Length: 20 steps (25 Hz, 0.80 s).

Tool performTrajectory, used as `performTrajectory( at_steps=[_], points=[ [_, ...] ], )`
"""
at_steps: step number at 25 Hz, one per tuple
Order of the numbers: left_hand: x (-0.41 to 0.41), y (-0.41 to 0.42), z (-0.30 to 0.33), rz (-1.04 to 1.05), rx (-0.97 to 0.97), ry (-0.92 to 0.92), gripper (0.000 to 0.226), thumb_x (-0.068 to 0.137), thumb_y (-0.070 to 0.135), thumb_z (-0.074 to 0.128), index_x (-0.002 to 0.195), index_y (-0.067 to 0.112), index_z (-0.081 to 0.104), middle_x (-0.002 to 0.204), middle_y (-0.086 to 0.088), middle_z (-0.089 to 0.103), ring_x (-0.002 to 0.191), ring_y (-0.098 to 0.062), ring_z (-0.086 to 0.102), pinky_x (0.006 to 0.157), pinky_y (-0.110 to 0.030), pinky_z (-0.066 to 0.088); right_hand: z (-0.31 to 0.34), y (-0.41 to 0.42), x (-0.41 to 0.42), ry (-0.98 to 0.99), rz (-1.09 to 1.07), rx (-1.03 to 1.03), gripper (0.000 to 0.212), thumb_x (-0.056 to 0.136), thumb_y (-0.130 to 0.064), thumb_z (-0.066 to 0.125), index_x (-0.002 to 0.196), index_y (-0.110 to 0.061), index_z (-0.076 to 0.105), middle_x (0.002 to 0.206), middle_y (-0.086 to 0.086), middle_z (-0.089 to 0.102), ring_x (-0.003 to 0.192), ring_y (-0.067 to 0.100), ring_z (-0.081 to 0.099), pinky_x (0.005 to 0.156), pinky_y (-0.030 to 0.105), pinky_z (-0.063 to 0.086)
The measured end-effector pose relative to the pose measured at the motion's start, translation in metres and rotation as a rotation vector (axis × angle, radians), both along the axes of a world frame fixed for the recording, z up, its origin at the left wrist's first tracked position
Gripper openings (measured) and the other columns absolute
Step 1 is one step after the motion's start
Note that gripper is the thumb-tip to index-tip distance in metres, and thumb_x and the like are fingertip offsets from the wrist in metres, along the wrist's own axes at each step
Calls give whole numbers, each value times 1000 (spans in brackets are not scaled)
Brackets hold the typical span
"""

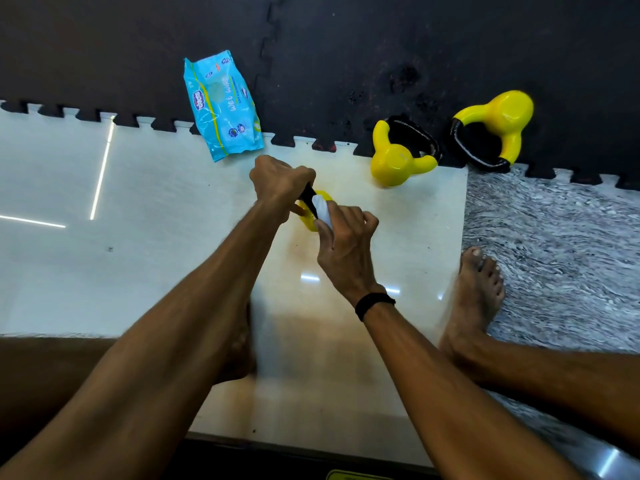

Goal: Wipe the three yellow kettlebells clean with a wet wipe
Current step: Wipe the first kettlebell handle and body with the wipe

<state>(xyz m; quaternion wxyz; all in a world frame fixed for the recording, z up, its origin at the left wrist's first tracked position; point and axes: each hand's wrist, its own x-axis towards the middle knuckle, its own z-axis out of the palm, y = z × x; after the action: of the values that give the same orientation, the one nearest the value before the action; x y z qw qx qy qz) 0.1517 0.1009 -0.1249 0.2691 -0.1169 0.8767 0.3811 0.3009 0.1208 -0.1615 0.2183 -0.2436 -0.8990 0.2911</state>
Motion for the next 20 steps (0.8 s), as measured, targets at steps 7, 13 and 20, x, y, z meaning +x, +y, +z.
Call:
performTrajectory(
  at_steps=[7,13,20],
  points=[
    [20,-3,-5,239,506,-242,38,60,-20,57,90,4,61,70,-23,62,56,-38,64,69,-55,59,-20,8,18,-145,-1,167,23,84,-13,59,107,-11,62,93,3,61,98,26,54,84,41,27],
    [20,-7,-15,137,408,-245,23,73,-10,59,92,2,62,80,-28,66,54,-32,63,68,-49,60,-32,10,28,-194,75,222,27,82,-16,66,107,-13,61,96,0,64,99,24,51,84,40,27],
    [17,-40,-54,-165,169,-114,21,70,24,75,78,5,74,77,-17,67,64,-19,57,62,-29,47,-51,5,35,-296,154,196,18,75,-19,69,91,-27,69,84,-11,67,99,16,56,88,38,23]
  ],
)
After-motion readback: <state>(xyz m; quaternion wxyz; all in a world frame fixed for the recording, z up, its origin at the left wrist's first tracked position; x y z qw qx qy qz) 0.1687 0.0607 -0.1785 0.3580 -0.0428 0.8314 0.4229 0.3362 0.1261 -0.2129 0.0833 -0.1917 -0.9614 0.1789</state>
